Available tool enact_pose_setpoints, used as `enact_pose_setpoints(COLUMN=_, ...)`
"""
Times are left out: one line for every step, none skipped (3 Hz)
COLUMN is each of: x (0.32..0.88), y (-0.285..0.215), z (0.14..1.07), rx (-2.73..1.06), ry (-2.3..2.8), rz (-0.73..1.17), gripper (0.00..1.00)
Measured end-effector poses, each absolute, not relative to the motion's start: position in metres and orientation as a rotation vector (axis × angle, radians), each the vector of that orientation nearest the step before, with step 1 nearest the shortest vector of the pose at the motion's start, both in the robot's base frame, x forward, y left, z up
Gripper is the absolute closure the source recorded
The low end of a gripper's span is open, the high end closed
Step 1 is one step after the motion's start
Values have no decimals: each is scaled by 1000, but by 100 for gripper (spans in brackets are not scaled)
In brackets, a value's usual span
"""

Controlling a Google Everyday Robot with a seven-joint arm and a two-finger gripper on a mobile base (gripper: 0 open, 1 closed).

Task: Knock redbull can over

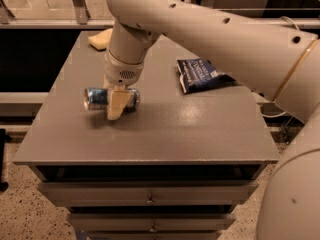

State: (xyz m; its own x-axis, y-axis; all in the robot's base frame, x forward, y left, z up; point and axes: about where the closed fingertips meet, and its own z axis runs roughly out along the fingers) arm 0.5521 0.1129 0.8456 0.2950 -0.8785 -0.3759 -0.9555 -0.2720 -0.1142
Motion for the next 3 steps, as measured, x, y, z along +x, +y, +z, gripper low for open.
enact_pose_setpoints(x=539, y=110, z=847, rx=-2307, ry=1640, rz=333, gripper=0)
enact_pose_setpoints(x=532, y=102, z=846, rx=-2306, ry=1658, rz=333, gripper=0)
enact_pose_setpoints(x=533, y=91, z=848, rx=-2241, ry=1692, rz=341, gripper=0)
